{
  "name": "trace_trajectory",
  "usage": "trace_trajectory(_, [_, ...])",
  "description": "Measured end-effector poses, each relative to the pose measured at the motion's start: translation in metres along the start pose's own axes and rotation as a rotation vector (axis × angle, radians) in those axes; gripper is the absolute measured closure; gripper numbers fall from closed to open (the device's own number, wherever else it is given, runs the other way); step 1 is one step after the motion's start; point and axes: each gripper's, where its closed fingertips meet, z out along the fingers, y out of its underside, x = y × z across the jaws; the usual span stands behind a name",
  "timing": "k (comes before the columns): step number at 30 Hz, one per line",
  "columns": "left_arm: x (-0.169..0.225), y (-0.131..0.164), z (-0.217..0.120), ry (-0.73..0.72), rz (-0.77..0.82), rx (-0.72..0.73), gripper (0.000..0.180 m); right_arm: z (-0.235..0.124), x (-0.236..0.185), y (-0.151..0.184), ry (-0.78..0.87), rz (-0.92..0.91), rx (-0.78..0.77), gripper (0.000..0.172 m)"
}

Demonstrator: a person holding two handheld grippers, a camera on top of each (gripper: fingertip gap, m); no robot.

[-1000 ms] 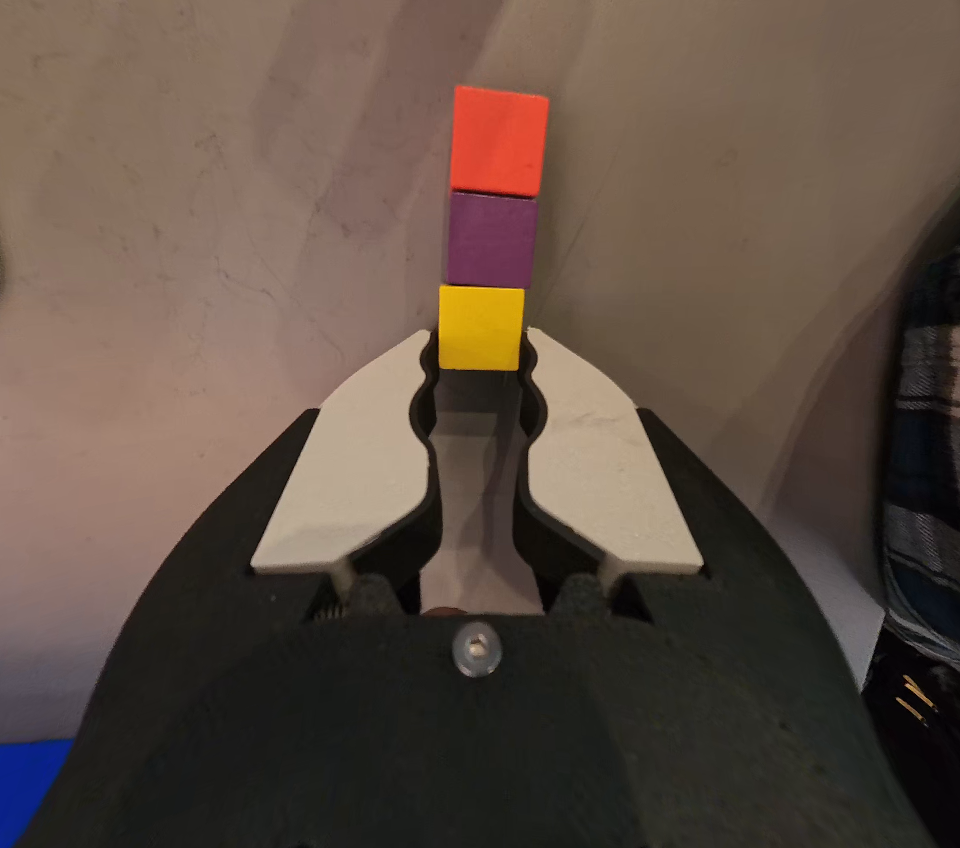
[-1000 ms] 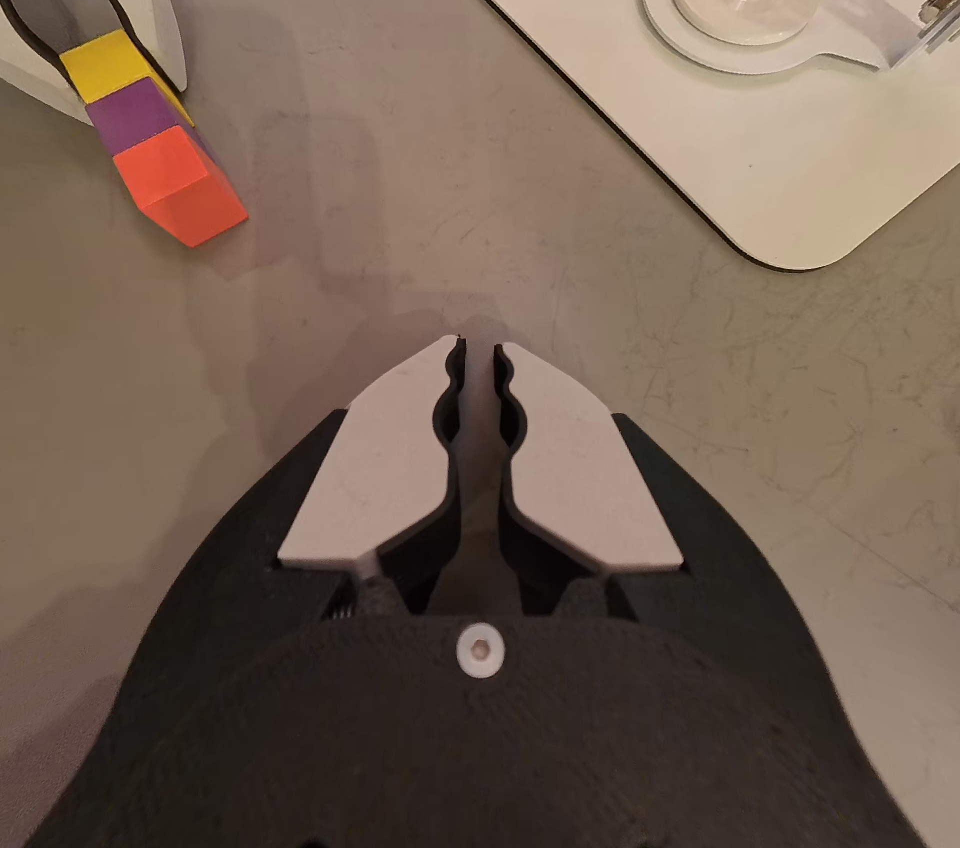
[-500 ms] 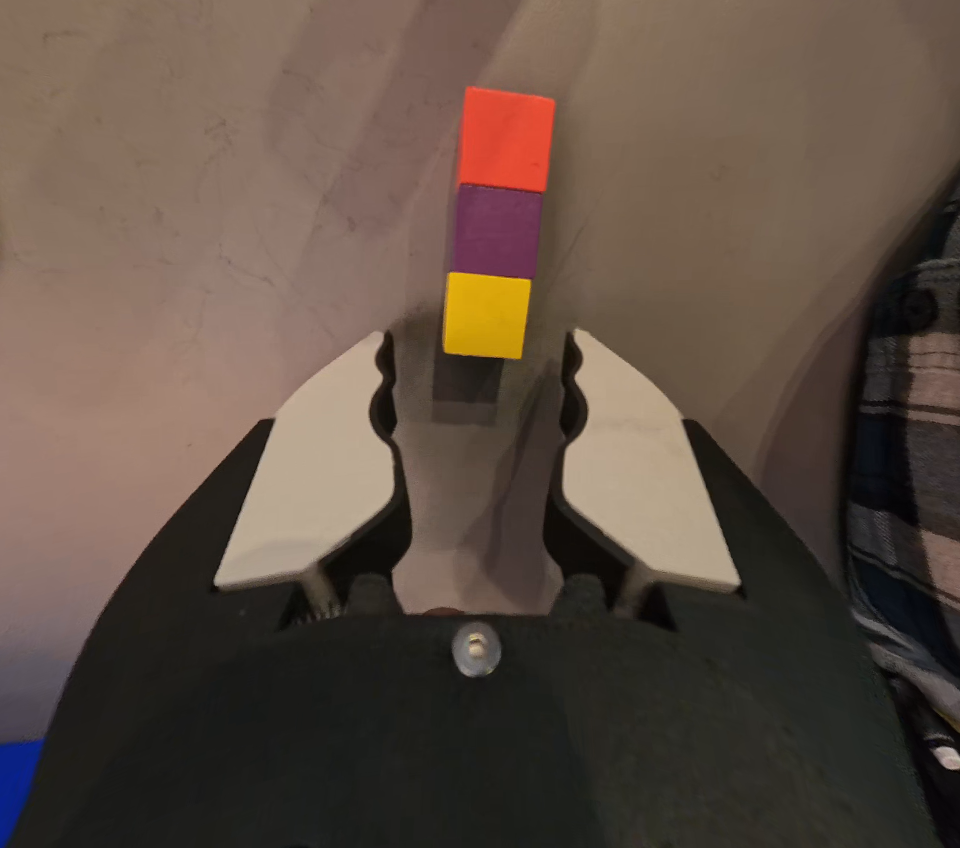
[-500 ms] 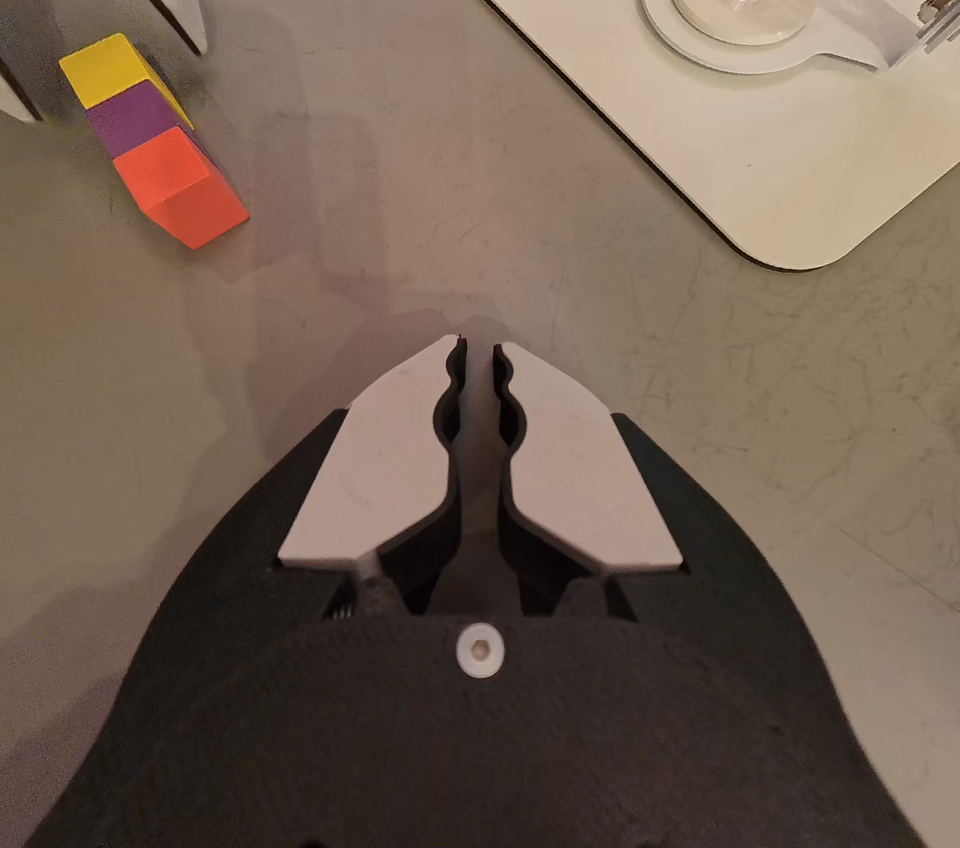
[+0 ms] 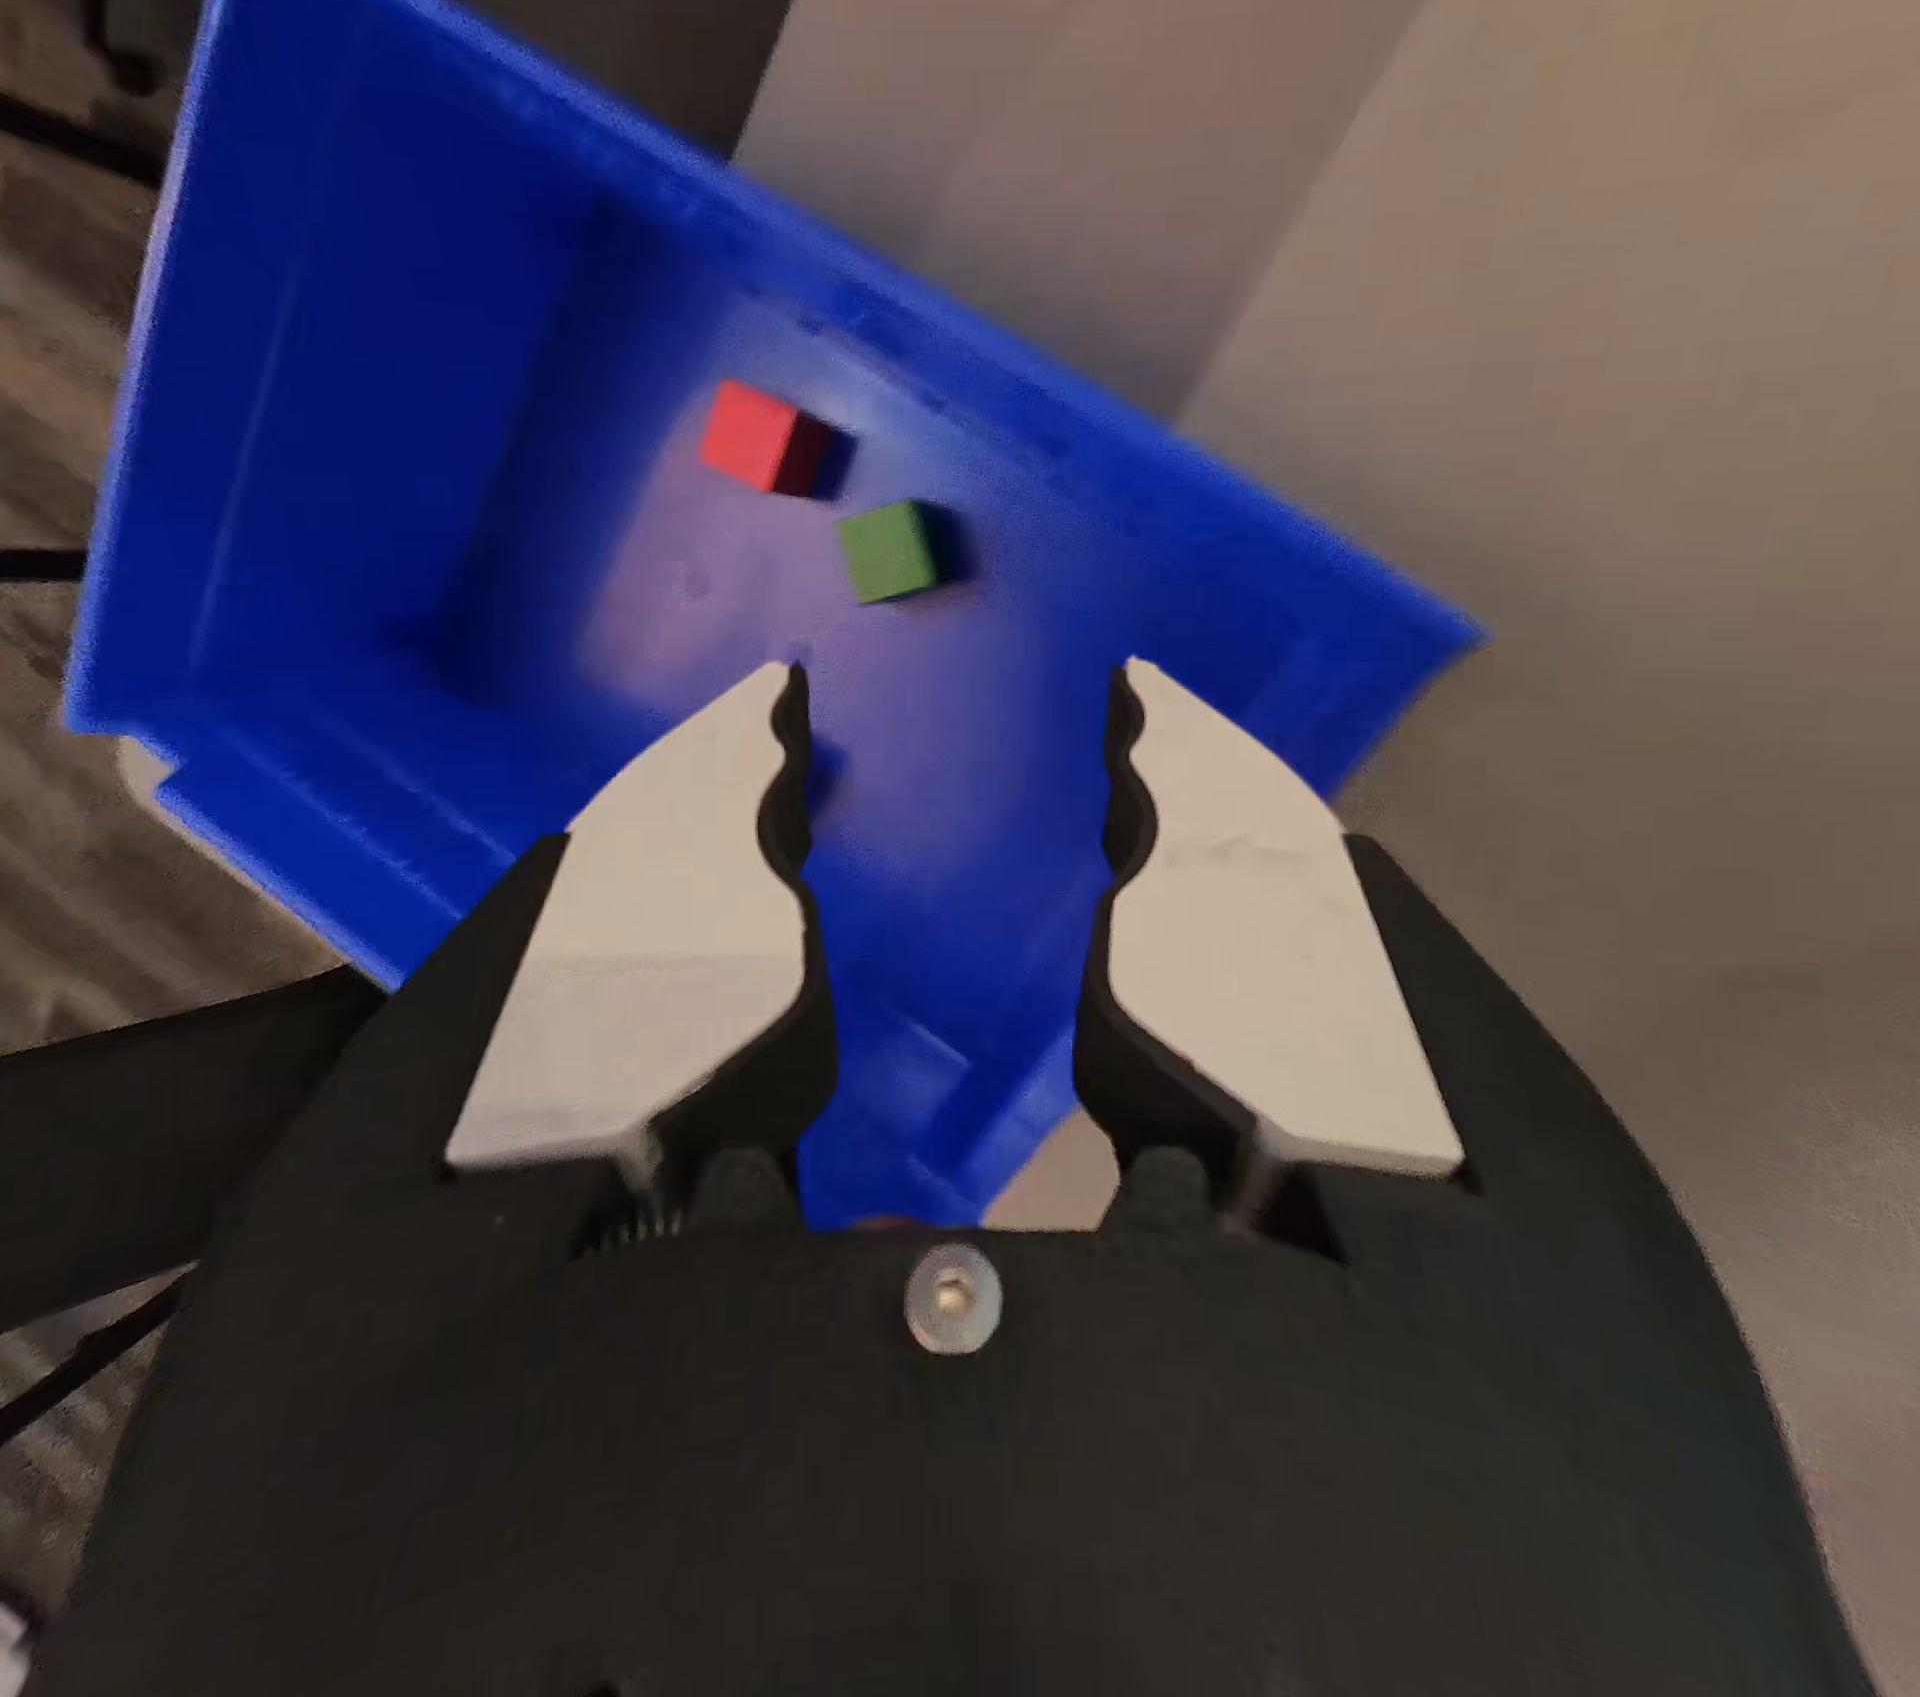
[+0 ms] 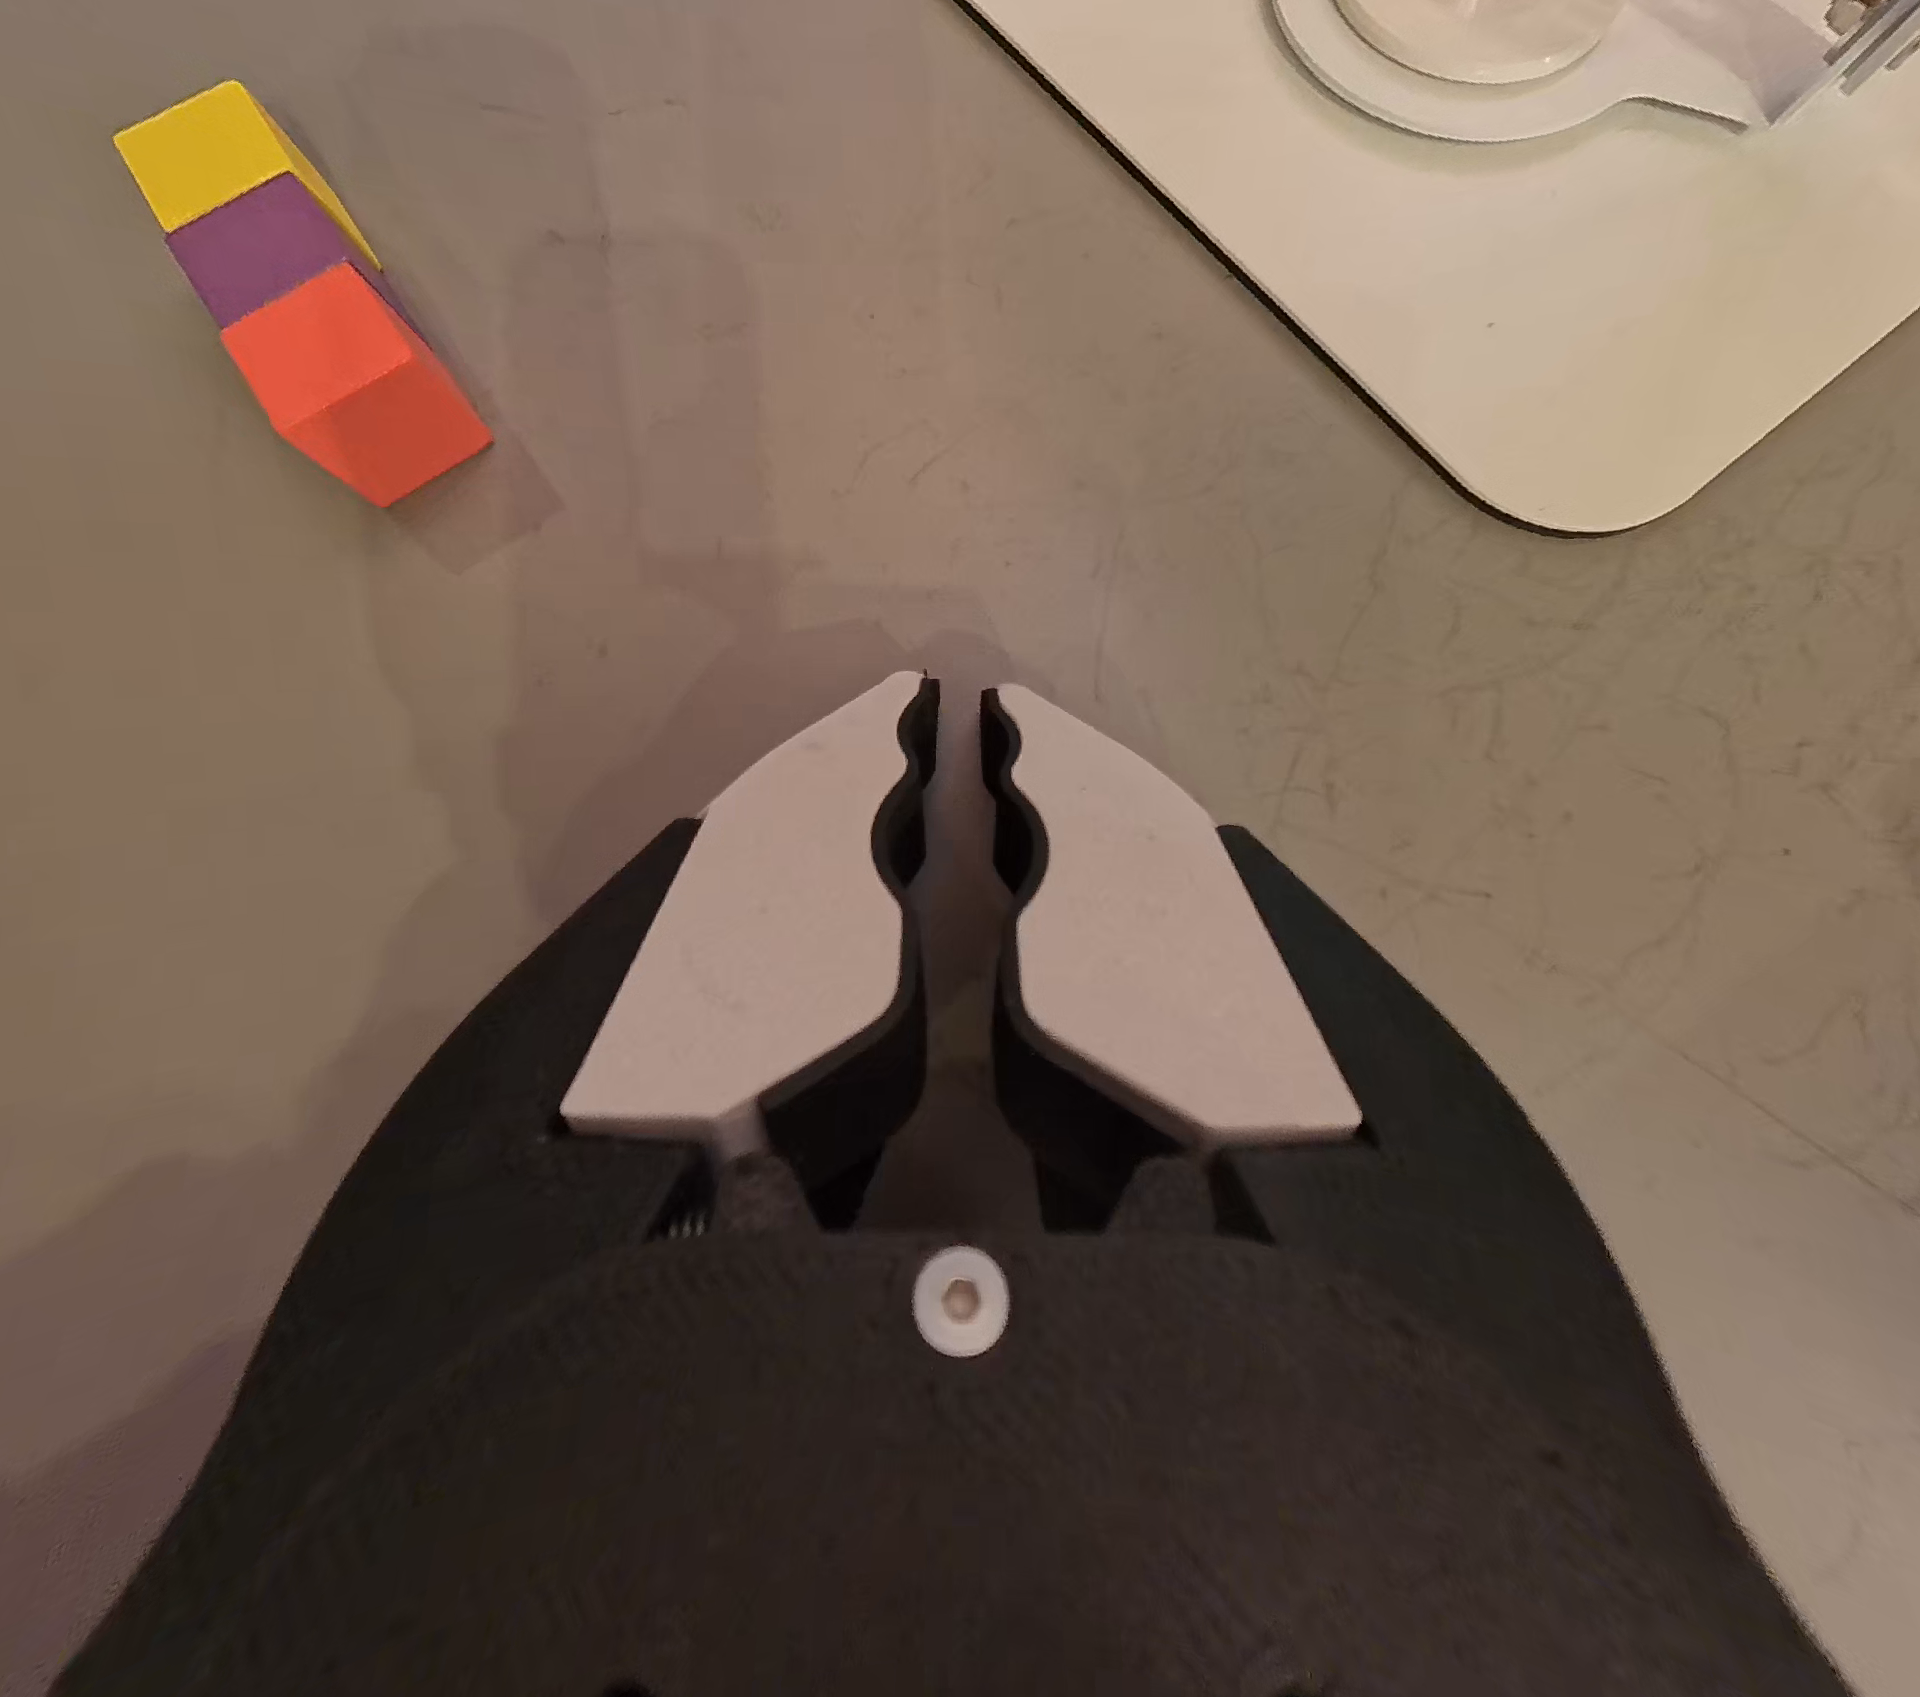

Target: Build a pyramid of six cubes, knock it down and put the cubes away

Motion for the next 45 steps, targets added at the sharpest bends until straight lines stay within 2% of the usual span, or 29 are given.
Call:
trace_trajectory(1, [-0.012,0.003,0.010,-0.006,0.002,-0.010,0.127,0.000,0.000,0.000,0.000,0.003,0.001,0.165])
trace_trajectory(9, [-0.057,-0.005,0.090,0.075,0.011,0.020,0.136,-0.001,0.000,0.001,0.008,0.013,0.001,0.168])
trace_trajectory(17, [-0.063,-0.009,0.125,0.171,0.077,-0.003,0.137,-0.001,0.001,0.001,0.016,0.028,0.003,0.171])
trace_trajectory(20, [-0.057,-0.004,0.134,0.205,0.095,-0.039,0.145,-0.001,0.001,0.001,0.017,0.032,0.003,0.171])
trace_trajectory(24, [-0.056,-0.007,0.131,0.207,0.058,-0.006,0.152,-0.001,0.001,0.001,0.013,0.038,0.004,0.171])
trace_trajectory(29, [-0.051,-0.009,0.081,0.123,-0.001,0.045,0.152,-0.001,0.001,0.002,0.014,0.037,0.004,0.171])
trace_trajectory(32, [-0.024,-0.011,0.038,0.083,-0.009,0.092,0.152,-0.001,0.001,0.002,0.016,0.035,0.003,0.172])
trace_trajectory(36, [0.045,-0.024,-0.002,0.115,0.008,0.160,0.152,-0.001,0.001,0.001,0.021,0.030,0.002,0.172])
trace_trajectory(40, [0.130,-0.044,-0.012,0.208,0.076,0.198,0.152,0.000,0.002,0.001,0.027,0.023,0.000,0.172])
trace_trajectory(45, [0.220,-0.074,-0.007,0.332,0.165,0.234,0.152,0.000,0.002,0.001,0.029,0.019,-0.001,0.172])
